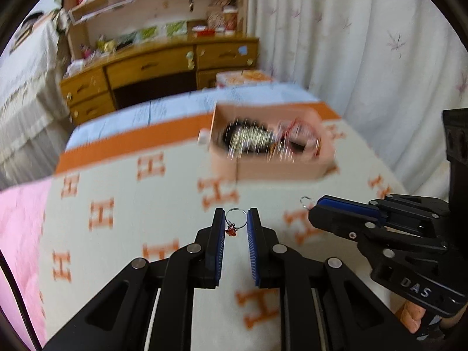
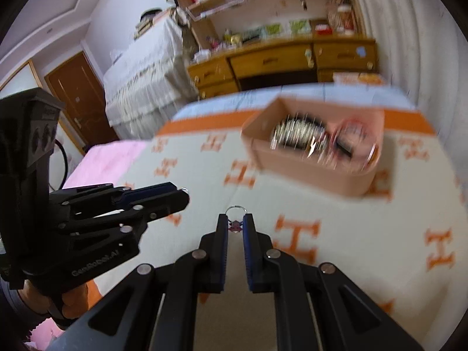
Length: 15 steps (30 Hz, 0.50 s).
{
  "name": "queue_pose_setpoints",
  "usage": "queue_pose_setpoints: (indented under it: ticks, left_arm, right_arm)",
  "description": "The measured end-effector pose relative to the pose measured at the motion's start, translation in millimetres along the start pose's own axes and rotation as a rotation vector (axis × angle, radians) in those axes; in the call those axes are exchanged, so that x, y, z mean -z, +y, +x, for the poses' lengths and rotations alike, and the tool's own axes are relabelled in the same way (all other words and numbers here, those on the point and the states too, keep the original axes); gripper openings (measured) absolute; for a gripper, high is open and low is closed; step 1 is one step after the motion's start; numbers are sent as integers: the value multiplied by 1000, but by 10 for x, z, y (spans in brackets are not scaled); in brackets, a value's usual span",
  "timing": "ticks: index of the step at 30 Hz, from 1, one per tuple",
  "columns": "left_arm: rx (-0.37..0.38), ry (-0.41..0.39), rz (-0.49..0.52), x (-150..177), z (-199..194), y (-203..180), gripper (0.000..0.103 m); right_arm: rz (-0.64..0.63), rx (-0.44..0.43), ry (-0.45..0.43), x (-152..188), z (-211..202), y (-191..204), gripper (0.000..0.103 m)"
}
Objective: Organize jewelry
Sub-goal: 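Carry both rings into the pink tray and open both grippers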
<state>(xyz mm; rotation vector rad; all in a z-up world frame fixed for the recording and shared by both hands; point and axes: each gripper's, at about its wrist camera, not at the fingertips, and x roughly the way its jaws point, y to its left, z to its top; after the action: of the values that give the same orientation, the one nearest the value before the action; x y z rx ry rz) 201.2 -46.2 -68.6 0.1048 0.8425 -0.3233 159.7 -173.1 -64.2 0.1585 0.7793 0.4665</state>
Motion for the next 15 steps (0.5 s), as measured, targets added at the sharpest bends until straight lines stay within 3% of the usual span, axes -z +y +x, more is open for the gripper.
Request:
queue_pose_setpoints:
  ticks: [6,12,13,15]
  left_arm:
    - [2,-51,-27,-727,180,-74,13]
    - [5,-12,-57,-1017,516,-172,13]
    - [5,-5,-54,-1027,547,-190,18]
    - [-11,2,-49,-1001,575,-182,45]
  right_arm:
    - [8,96,-126,-590,-217,-181,10]
    - [31,155,-110,-911,-53,-413,11]
    - [37,158,-99,-911,-12,-440,11]
    - [37,175,-51,-904,126,-471,11]
